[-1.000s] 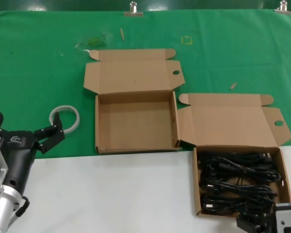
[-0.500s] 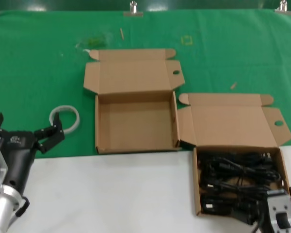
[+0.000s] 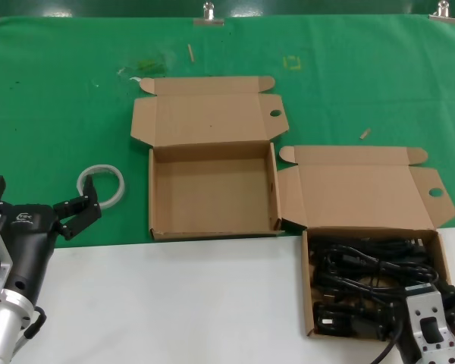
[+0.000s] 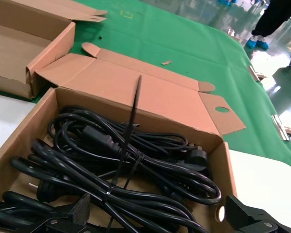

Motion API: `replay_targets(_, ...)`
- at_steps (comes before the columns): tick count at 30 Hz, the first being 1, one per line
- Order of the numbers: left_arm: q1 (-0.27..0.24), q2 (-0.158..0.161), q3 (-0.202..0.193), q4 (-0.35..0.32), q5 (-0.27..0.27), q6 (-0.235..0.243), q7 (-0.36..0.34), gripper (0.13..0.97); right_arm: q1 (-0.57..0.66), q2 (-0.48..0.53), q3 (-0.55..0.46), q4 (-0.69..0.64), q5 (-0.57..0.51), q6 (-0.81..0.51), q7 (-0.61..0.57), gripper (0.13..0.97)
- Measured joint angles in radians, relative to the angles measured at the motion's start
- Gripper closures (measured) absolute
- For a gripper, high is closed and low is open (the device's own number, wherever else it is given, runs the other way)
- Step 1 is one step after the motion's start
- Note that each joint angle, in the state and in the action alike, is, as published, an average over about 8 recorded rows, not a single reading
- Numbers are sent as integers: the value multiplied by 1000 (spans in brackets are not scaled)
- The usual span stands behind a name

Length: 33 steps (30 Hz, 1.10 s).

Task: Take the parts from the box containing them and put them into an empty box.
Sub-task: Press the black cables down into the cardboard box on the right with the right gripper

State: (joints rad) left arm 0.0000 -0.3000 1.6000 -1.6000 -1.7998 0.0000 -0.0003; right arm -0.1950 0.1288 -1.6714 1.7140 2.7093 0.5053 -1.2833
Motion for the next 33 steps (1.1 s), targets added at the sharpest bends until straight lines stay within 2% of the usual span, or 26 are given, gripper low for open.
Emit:
replay_targets(9, 0, 0, 0, 0, 0, 0, 0, 132, 9, 0, -4, -9, 22, -2, -18, 129)
replay_targets(18, 0, 0, 0, 0, 0, 0, 0, 132, -7, 0, -6, 0, 18, 0, 4, 163)
replay_targets(27, 0, 0, 0, 0, 0, 0, 0, 132, -13, 0, -6, 5, 13, 0, 15, 264)
replay_targets(33, 0, 0, 0, 0, 0, 0, 0, 132, -13, 0, -8, 6, 12, 0, 19, 388)
